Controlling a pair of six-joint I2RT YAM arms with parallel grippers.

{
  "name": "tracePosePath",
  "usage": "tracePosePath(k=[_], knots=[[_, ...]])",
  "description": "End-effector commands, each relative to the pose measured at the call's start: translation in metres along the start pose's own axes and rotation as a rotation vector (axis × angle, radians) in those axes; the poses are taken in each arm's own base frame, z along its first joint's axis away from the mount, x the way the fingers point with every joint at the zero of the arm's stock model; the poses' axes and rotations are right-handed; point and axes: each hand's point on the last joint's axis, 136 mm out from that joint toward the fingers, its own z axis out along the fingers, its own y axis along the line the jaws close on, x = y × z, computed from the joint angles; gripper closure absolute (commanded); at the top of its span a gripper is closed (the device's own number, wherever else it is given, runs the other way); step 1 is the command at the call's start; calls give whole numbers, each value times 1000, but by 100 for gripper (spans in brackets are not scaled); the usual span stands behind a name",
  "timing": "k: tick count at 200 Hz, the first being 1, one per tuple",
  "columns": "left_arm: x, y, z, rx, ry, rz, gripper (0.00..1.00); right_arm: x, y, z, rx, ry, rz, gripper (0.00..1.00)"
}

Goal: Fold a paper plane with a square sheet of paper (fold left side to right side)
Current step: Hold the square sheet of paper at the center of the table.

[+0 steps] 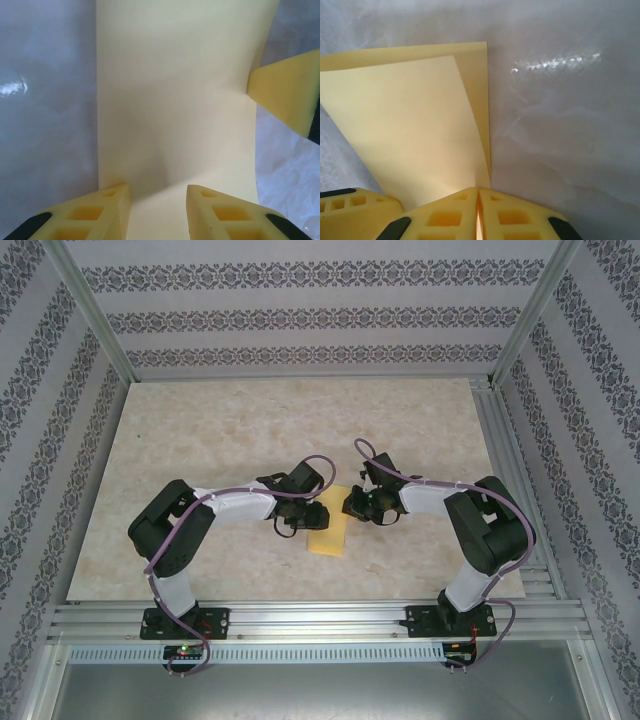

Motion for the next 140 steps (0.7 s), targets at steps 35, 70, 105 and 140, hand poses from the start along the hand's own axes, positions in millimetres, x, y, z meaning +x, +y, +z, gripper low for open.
tracePosePath(k=[35,70,105,140], knots=[[8,17,11,-23,14,1,64,2,-3,1,10,-2,-18,89],[10,19,12,-27,23,6,64,-14,35,-23,-103,-45,-52,88],[10,18,12,-27,25,8,65,-29,53,-29,-174,-73,-54,88],[10,18,12,-27,24,8,65,-38,73,-16,-245,-62,-46,88]])
